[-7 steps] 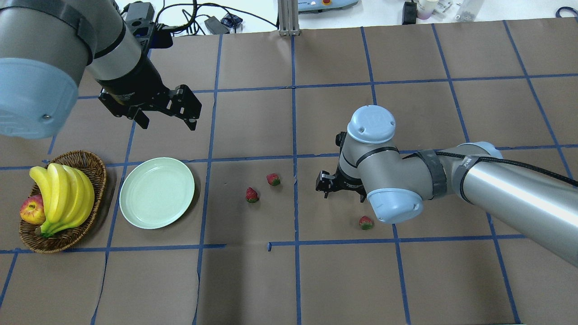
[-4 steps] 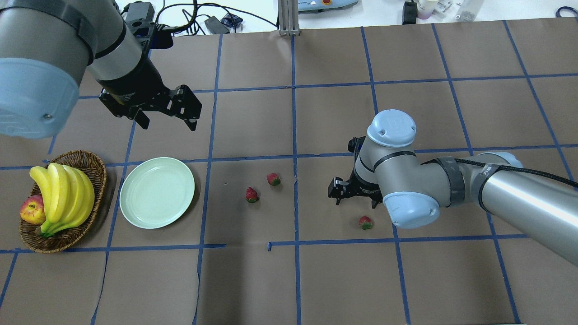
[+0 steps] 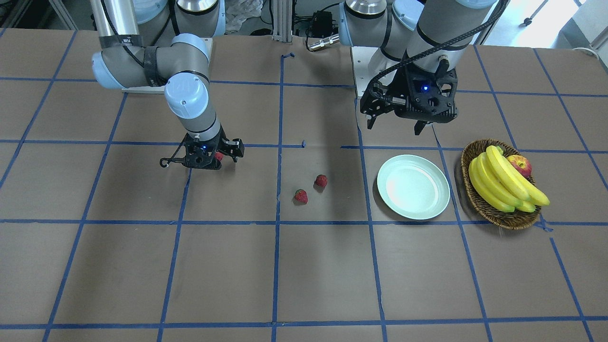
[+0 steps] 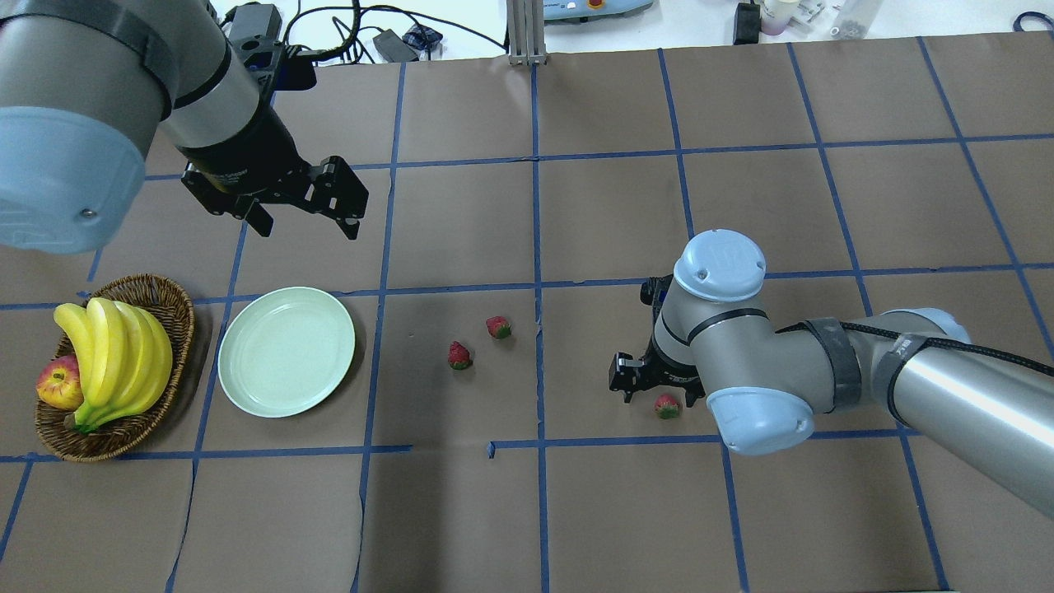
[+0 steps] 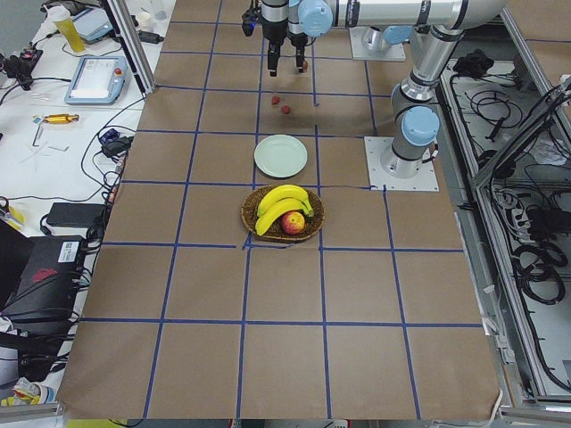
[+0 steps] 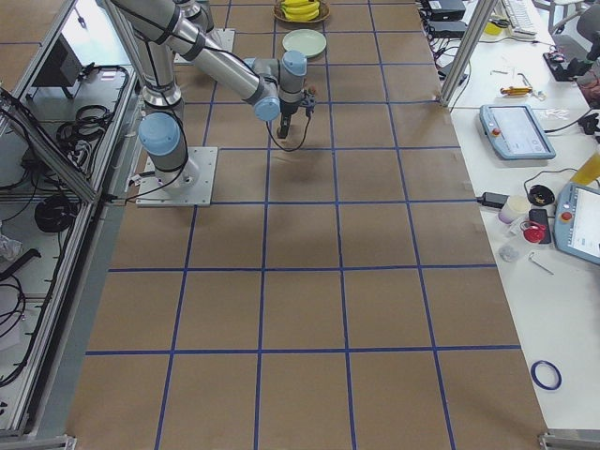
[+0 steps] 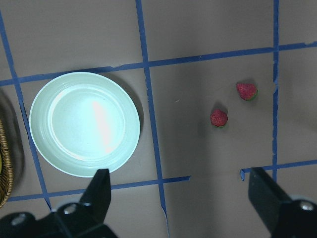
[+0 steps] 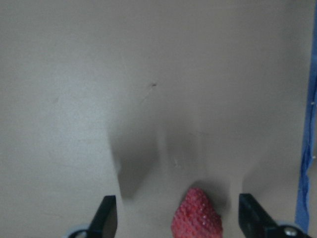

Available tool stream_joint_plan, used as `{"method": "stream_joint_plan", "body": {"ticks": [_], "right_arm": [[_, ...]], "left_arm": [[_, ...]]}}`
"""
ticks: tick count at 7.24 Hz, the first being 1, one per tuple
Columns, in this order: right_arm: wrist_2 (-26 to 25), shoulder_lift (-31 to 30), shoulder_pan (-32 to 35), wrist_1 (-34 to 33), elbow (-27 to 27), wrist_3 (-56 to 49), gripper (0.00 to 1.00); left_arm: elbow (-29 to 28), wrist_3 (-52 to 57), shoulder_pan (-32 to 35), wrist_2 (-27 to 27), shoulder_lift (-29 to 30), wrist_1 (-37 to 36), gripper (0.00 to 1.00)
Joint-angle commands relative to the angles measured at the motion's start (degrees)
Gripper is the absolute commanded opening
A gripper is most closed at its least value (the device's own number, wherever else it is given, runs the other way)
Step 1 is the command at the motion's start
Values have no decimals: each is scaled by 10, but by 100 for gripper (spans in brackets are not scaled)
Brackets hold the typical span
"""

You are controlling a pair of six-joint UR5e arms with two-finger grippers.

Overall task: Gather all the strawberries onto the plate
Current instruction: 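Return the right gripper and grasp the last strawberry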

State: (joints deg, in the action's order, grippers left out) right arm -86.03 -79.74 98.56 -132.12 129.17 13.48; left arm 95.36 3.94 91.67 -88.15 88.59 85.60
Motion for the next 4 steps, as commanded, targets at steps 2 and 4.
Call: {"method": "stream_joint_plan", "body": {"ticks": [2, 4], "right_arm": [[-11, 0, 1, -2, 2, 1, 0], [-19, -1, 1, -11, -14, 9, 0]], "left_arm": [[0, 0, 0, 0, 0, 0, 100], [0, -1, 0, 0, 0, 0, 100]]}}
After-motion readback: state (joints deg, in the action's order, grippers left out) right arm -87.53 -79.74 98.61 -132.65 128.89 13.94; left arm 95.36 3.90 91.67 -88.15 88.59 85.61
